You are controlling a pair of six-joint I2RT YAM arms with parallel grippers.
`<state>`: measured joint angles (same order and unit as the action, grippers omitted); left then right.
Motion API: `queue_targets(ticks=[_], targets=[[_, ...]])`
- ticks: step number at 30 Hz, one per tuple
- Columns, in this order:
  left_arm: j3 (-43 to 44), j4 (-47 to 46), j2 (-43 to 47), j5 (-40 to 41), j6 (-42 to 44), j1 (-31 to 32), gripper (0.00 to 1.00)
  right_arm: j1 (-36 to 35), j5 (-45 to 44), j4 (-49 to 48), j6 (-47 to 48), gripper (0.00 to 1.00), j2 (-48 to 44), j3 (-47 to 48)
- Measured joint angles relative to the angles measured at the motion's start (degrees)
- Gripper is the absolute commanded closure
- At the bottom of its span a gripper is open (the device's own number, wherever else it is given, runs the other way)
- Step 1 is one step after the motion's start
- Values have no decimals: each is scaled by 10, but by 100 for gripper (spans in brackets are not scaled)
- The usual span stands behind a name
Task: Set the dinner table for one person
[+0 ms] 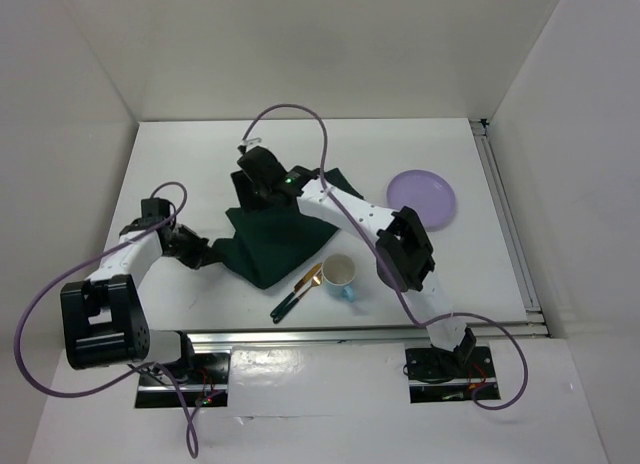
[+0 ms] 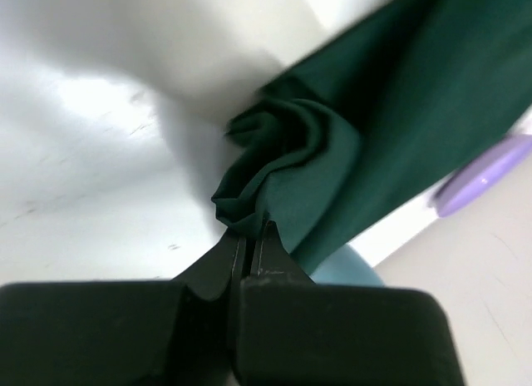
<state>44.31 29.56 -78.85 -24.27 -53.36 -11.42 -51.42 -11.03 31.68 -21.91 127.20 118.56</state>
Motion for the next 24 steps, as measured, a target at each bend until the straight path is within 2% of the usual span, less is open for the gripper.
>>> queue_targets(ticks=[4, 8, 9, 15, 18, 20, 24], targets=[[-47, 16, 29, 16, -22, 0, 100, -20, 38, 12, 24, 33, 27, 10], [-56, 19, 28, 21, -26, 0, 100, -41, 59, 16, 44, 27, 57, 31], [-56, 19, 28, 21, -26, 0, 100, -47, 58, 18, 49, 22, 65, 39], [-56, 17, 22, 22, -26, 0, 100, -75, 7, 19, 59, 22, 110, 65], [-56, 18, 24, 23, -26, -1, 100, -82, -29, 21, 57, 28, 133, 72], [-56, 18, 28, 24, -26, -2, 100, -82, -52, 23, 54, 39, 147, 76], [-57, 17, 33, 26, -26, -3, 100, -82, -94, 29, 48, 73, 169, 95]])
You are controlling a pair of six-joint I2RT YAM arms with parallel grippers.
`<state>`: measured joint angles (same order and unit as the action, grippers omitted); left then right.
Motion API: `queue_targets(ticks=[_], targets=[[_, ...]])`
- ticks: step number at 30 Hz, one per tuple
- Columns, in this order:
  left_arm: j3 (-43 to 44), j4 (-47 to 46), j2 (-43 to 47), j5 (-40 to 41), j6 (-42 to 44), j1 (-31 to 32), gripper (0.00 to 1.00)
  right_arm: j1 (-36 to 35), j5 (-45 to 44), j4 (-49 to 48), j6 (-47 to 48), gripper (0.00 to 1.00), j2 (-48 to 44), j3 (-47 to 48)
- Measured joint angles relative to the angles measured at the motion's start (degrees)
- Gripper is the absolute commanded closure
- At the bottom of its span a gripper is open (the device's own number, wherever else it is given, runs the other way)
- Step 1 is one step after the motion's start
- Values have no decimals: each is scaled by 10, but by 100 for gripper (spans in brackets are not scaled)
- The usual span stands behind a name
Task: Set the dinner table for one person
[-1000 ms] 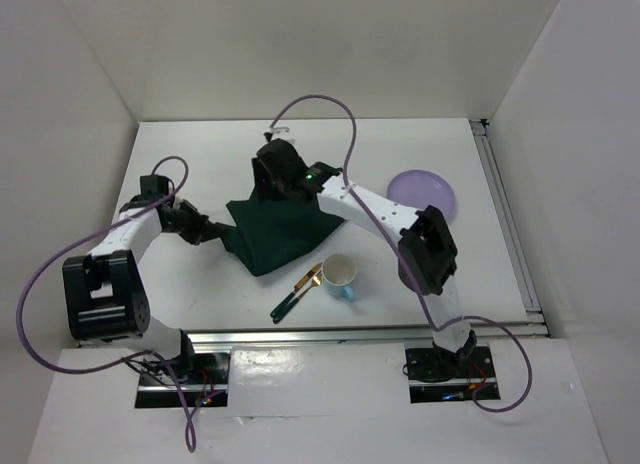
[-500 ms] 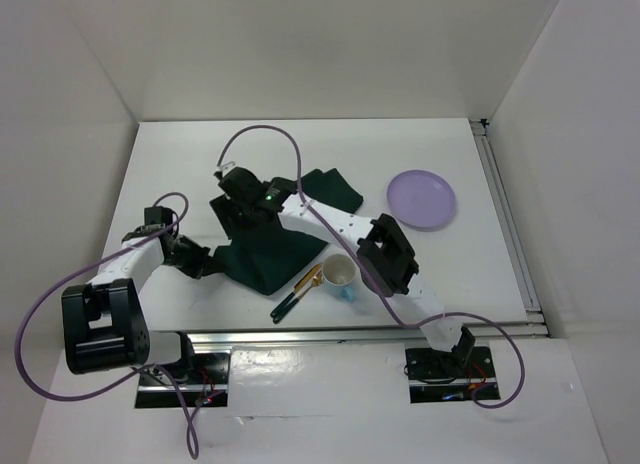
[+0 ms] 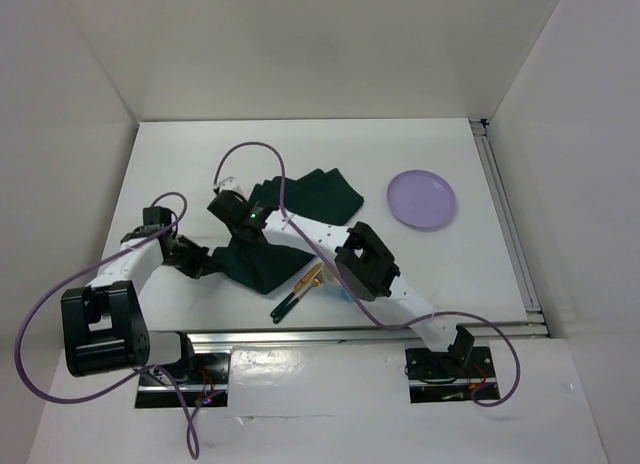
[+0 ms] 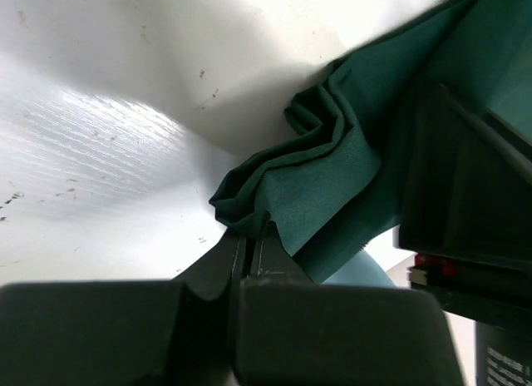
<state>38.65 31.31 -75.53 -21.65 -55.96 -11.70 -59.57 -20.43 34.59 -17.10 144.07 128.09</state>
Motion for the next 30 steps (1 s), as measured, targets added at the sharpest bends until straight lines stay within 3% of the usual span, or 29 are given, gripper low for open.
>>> queue_targets(ticks=[1, 3, 8, 13, 19, 21, 25, 28, 30], targets=[[0, 0, 0, 0, 0, -1, 100, 0, -9, 2, -2, 90, 1, 2], [0, 0, 0, 1, 0, -4, 100, 4, -24, 2, -6, 100, 0, 8], [28, 13, -12, 3, 1, -9, 100, 33, -24, 2, -23, 100, -20, 16], [236, 25, -115, -33, 6, -15, 100, 153, 40, -25, -76, 100, -103, 5], [536, -5, -224, -122, 12, -14, 100, 359, 146, -183, -172, 100, -362, -199], [578, -15, -217, -146, 15, 5, 100, 372, 159, -232, -191, 100, -445, -277], [536, -45, -149, -162, 17, 1, 100, 355, 175, -311, -208, 100, -598, -440], [423, -67, -84, -176, 19, -7, 100, 339, 187, -340, -226, 100, -690, -582], [345, -82, -61, -180, 24, -7, 100, 333, 183, -343, -243, 93, -718, -659]])
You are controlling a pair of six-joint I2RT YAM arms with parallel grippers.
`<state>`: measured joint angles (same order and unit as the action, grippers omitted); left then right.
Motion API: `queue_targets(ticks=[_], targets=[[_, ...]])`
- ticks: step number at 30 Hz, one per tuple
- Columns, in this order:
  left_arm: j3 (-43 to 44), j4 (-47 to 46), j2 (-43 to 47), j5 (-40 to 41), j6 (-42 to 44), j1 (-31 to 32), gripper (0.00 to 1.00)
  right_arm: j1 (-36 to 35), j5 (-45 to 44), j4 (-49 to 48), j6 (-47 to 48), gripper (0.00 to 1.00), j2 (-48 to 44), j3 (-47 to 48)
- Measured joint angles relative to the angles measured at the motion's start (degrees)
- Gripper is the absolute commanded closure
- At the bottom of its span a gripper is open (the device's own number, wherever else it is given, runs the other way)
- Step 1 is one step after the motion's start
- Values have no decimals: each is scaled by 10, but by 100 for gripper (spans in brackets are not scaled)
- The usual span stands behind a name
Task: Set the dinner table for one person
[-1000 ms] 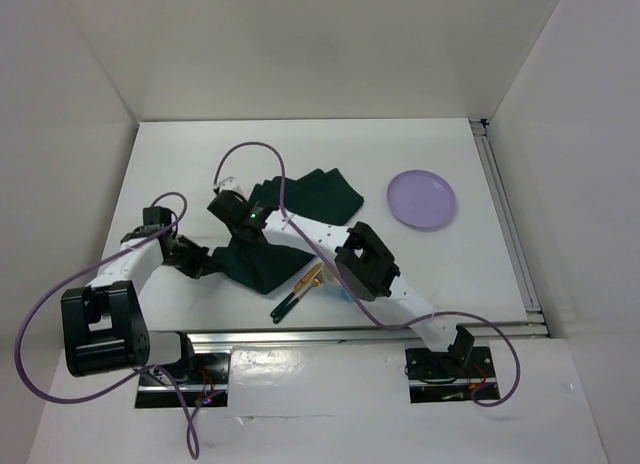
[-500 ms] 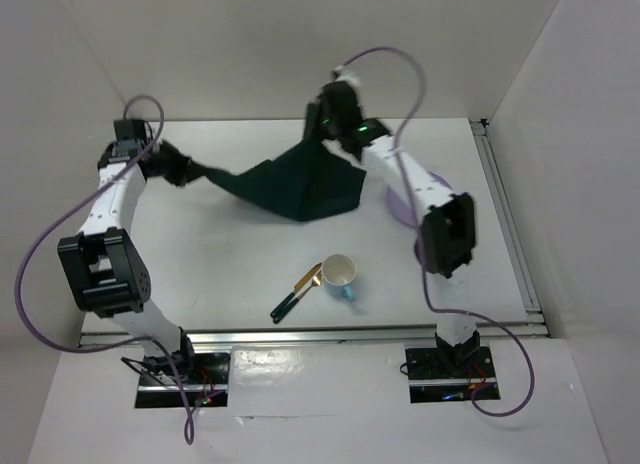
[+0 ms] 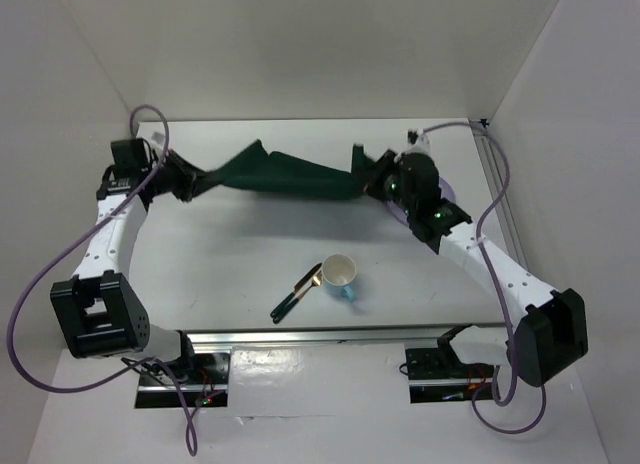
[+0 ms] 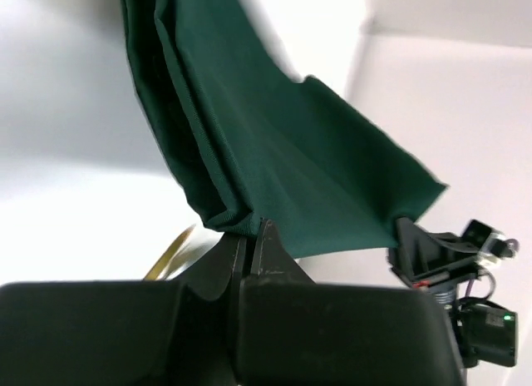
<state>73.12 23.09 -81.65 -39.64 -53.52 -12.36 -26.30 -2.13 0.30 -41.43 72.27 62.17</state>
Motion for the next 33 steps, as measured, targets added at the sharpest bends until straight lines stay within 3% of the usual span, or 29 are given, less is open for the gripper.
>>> queue_targets(ticks=[1, 2, 4, 6, 12, 17, 21, 27, 33], targets=[[-39, -1, 6, 0, 7, 0, 100, -5, -5, 6, -15, 86, -9, -40], [-79, -2, 7, 3, 14, 1, 100, -11, -9, 20, -32, 71, -17, -80], [-152, 8, 6, 19, 31, 2, 100, -24, -15, 52, -67, 51, -28, -156], [-209, 19, 6, 38, 47, 0, 100, -31, -22, 93, -97, 35, -47, -214], [-253, 19, 6, 61, 70, -4, 100, -31, -63, 170, -124, 35, -102, -226], [-235, 19, 6, 65, 75, -1, 100, -31, -63, 197, -74, 23, -14, -103], [-227, 16, 6, 67, 83, -2, 100, -31, -41, 231, -56, 22, 55, -46], [-225, 17, 4, 68, 85, -2, 100, -31, -45, 297, -86, 22, 59, -54], [-219, 19, 2, 68, 86, -2, 100, -31, -19, 294, -93, 26, 45, -87]])
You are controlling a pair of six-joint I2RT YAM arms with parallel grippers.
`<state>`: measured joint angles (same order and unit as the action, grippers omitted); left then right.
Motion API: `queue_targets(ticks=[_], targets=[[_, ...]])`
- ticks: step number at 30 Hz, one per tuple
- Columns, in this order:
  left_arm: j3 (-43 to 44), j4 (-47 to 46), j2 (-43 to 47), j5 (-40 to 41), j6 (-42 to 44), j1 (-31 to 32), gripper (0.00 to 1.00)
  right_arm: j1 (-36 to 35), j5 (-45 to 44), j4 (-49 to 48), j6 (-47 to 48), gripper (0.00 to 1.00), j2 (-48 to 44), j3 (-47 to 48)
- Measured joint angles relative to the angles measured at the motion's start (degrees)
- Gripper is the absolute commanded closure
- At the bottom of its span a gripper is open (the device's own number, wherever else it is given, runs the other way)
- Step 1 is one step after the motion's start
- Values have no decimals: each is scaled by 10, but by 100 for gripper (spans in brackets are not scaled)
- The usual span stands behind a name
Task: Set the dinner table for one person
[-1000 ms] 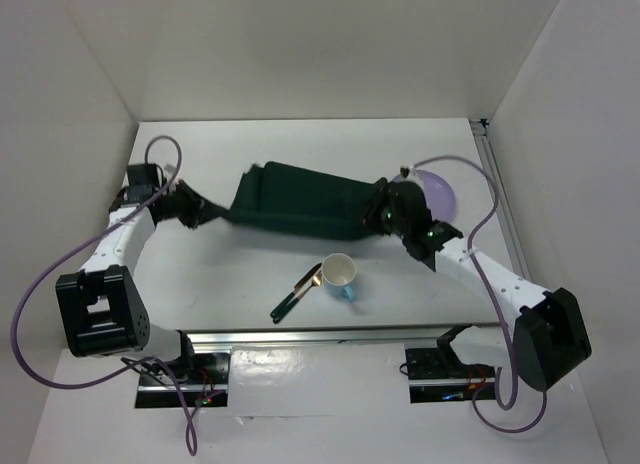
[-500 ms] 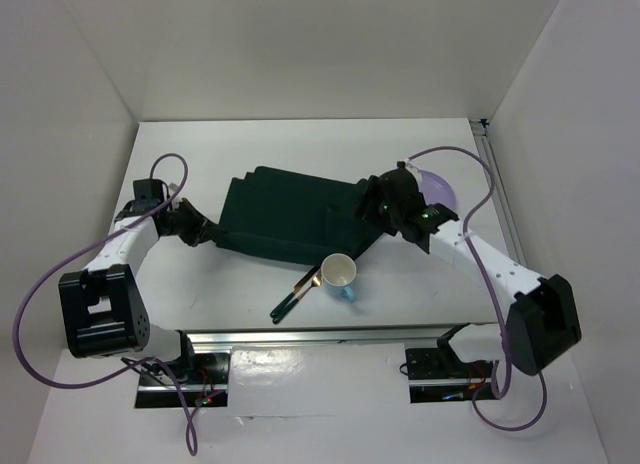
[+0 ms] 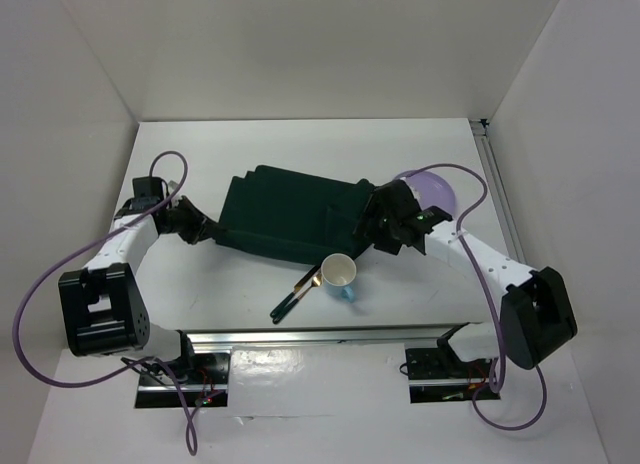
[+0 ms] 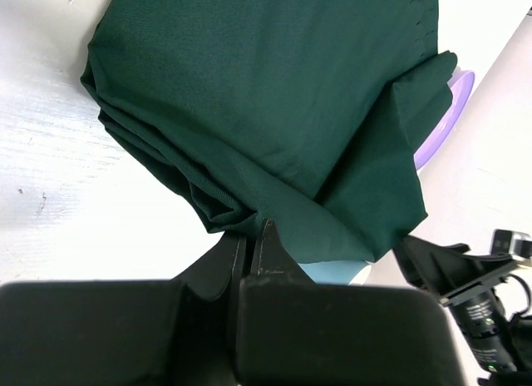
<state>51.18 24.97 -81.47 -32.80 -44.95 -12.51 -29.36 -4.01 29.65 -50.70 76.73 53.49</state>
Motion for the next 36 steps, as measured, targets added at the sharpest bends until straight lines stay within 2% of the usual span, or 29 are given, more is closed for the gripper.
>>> queue_targets(ticks=[3, 4, 5, 6, 7, 9, 13, 15, 18, 21, 24, 26, 28, 33, 36], targets=[[3, 0, -2, 0, 0, 0, 100, 0, 26, -16, 3, 39, 6, -12], [4, 2, -4, 0, 0, 0, 100, 0, 34, -26, 4, 61, 13, -13], [7, 3, -7, 0, 0, 0, 100, 0, 38, -35, 11, 75, 19, -12], [10, 3, -11, 0, 0, 0, 100, 0, 43, -40, 12, 98, 28, -8], [14, 3, -17, 0, -1, 0, 100, 2, 47, -47, 20, 100, 38, -2], [31, 4, -33, -1, -3, 0, 100, 12, 63, -48, 29, 100, 68, 30], [129, 17, -99, -13, -7, 0, 100, 70, 121, -53, 70, 100, 189, 209], [245, 33, -160, -32, -11, 1, 100, 113, 150, -68, 87, 100, 262, 338], [404, 31, -232, -52, -15, 1, 100, 161, 181, -113, 97, 100, 314, 449], [542, 23, -273, -84, -18, 7, 100, 193, 224, -173, 90, 100, 315, 489], [594, 12, -266, -96, -17, 11, 100, 203, 243, -234, 88, 100, 287, 471], [591, 0, -253, -101, -17, 8, 100, 203, 251, -265, 86, 100, 253, 423], [551, -15, -234, -107, -16, 5, 100, 202, 258, -283, 86, 100, 212, 355], [372, -30, -185, -125, -9, -2, 100, 201, 274, -300, 81, 100, 117, 148], [283, -19, -176, -132, 2, -4, 100, 200, 281, -287, 81, 100, 83, 63]])
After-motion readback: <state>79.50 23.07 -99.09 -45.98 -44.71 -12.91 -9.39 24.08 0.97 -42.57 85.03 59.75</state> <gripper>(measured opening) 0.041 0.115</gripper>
